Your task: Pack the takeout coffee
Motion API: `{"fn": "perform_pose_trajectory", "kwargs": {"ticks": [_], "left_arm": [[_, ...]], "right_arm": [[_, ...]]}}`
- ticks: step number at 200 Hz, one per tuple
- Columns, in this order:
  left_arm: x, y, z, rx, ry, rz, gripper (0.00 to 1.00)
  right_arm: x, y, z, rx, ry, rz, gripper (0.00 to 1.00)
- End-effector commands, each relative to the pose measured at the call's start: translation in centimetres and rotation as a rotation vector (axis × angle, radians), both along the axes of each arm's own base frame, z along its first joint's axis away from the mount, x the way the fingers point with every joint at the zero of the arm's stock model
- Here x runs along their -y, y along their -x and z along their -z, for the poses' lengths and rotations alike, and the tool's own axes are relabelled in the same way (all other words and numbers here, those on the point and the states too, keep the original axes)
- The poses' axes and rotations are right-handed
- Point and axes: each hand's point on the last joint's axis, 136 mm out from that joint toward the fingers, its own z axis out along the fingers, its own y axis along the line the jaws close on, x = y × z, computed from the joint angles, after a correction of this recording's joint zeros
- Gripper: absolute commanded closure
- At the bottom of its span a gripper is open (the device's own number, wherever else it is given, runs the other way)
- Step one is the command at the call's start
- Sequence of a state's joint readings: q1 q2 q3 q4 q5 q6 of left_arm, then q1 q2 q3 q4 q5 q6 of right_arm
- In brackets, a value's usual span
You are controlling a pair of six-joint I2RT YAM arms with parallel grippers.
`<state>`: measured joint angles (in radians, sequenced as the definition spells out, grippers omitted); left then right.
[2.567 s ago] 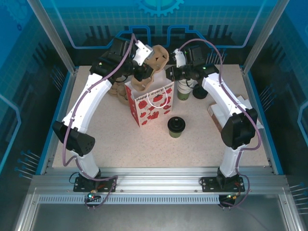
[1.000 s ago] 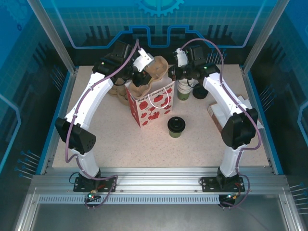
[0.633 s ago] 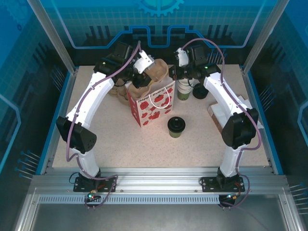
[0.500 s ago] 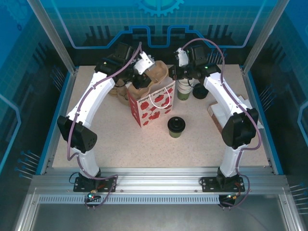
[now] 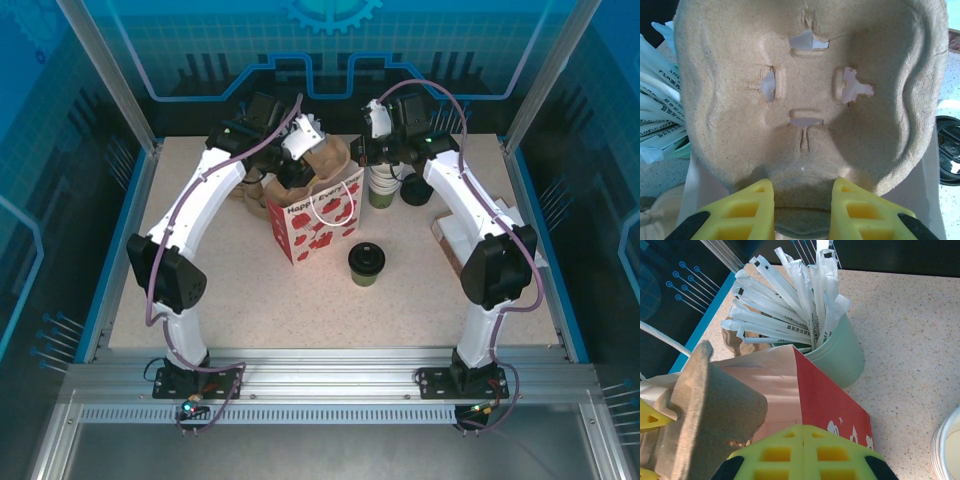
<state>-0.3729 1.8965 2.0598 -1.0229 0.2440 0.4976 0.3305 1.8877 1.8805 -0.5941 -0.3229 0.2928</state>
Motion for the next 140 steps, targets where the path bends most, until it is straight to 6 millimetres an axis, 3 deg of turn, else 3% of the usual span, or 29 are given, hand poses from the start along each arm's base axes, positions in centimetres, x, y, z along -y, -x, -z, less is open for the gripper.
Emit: {"fn": "perform_pose_trajectory", "kwargs": {"ticks": [1,140], "left_arm": [[-0.2,0.1,0.5,-0.012,-0.047,0.008,0.75],[-0.1,-0.4,3.4,-0.062,-0.138,0.013,0.75]], "right_arm": [[0.4,-0.4,-1.0,0.004,-0.023,0.008,0.97],[-0.1,-0.2,-1.3,0.011,-0.028,-0.012,0.96]]}}
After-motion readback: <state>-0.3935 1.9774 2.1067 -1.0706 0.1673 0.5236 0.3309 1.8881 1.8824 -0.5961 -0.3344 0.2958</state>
